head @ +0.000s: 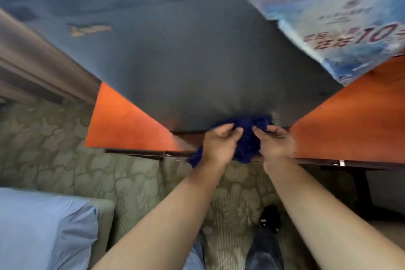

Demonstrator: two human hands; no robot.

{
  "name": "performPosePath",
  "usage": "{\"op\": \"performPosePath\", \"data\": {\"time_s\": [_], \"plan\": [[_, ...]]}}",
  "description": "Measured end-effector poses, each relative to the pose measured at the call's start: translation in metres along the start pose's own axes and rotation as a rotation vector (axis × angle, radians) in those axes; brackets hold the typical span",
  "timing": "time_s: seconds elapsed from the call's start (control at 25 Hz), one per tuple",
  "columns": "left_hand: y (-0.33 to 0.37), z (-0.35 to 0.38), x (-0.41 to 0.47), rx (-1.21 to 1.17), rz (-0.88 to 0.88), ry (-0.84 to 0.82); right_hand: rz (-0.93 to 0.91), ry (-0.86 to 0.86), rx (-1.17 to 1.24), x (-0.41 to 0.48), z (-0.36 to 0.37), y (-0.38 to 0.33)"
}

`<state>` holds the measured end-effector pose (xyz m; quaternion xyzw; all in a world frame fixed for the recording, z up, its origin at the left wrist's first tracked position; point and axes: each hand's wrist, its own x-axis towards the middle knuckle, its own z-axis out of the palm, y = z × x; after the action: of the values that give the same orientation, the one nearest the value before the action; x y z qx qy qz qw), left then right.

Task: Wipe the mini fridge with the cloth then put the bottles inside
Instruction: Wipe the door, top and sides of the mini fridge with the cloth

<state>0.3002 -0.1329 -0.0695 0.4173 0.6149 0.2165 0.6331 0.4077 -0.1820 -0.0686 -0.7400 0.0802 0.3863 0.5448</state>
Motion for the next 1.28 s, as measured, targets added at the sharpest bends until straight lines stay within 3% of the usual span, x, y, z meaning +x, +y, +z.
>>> {"op": "performPosePath", "data": {"time_s": [0.2, 0.4, 0.72, 1.0, 1.16, 1.28], "plan": [[-0.006, 0.110, -0.015, -0.036, 0.002, -0.165, -0.053, 0.099, 0.026, 0.045, -0.087, -0.036], [-0.007, 0.109, -0.014, -0.034, 0.001, -0.169, -0.036, 0.093, 0.007, 0.051, -0.083, -0.031], [-0.017, -0.029, 0.019, -0.087, -0.056, -0.005, 0.069, -0.009, -0.016, 0.006, 0.033, 0.032], [-0.014, -0.199, 0.049, 0.174, 0.090, 0.140, 0.113, -0.207, -0.038, -0.056, 0.171, 0.098], [-0.009, -0.216, 0.054, 0.191, 0.098, 0.154, 0.140, -0.227, 0.025, -0.065, 0.188, 0.106], [0.000, -0.188, 0.044, 0.187, 0.055, 0.084, 0.128, -0.187, 0.025, -0.057, 0.156, 0.086]]}}
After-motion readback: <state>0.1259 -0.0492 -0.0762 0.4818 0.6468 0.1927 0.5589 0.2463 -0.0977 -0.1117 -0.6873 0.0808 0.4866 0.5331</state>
